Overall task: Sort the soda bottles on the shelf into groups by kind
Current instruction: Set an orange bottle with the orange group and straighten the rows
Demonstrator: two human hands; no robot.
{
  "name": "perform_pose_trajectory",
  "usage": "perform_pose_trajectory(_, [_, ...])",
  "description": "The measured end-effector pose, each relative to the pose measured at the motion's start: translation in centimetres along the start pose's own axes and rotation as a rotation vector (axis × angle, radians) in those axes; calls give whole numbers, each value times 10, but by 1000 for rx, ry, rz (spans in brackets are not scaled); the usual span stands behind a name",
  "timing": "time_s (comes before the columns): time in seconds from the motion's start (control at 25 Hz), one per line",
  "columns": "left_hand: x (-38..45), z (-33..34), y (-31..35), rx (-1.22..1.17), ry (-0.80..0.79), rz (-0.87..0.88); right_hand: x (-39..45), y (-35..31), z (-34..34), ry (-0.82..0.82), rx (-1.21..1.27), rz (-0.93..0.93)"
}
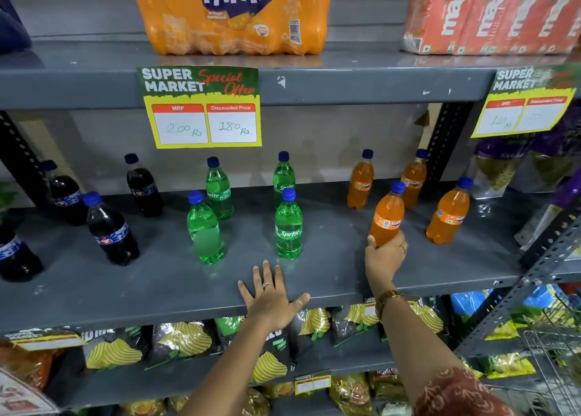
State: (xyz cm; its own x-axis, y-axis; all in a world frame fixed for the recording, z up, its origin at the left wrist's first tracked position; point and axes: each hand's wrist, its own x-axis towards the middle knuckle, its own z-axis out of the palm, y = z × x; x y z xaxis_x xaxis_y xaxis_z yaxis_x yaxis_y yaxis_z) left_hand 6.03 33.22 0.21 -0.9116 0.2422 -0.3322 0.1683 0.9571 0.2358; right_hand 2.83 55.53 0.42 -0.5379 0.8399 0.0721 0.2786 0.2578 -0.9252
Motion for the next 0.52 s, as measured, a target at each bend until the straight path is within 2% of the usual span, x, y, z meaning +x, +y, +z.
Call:
perform_pose_trajectory(0.24, [1, 1, -1, -15, 9, -3, -30, -2, 0, 106, 116, -43])
perform_pose_trajectory(0.4, [0, 3, -1, -39, 41, -4, -58, 0, 7, -58, 44, -180])
perform_pose_trajectory(0.52, [-3, 3, -5, -65, 102, 13, -68, -1, 15, -209, 3, -199])
